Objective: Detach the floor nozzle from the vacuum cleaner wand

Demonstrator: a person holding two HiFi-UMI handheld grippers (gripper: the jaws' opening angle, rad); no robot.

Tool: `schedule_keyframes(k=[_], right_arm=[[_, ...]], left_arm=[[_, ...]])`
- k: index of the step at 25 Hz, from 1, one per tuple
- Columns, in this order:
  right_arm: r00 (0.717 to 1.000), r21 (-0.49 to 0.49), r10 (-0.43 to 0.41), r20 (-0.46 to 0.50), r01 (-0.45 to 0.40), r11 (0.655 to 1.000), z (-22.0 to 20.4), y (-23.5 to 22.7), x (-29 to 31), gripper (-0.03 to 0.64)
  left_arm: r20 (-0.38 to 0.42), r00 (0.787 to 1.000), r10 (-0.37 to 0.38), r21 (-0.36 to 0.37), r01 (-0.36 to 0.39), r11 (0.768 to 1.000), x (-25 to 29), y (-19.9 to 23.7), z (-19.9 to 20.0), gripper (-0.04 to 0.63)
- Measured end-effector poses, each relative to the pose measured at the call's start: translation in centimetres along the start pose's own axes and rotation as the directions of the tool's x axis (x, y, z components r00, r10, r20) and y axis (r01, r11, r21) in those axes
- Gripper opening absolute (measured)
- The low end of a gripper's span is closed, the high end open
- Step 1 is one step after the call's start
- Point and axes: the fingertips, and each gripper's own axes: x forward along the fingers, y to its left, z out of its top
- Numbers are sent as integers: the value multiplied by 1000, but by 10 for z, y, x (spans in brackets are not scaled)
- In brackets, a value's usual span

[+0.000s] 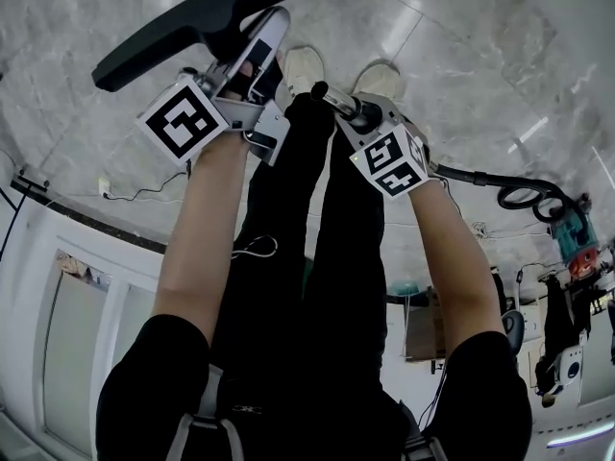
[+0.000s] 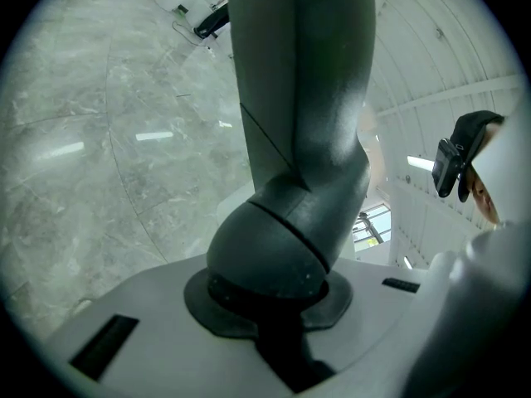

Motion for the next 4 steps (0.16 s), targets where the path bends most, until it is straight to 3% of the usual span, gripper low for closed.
schedule_keyframes(k=[4], right_arm=[[1000, -8, -4, 17, 4, 1000, 19, -6, 3, 118]], left_arm=[[13, 999, -46, -58, 47, 997, 4, 4, 1, 69]])
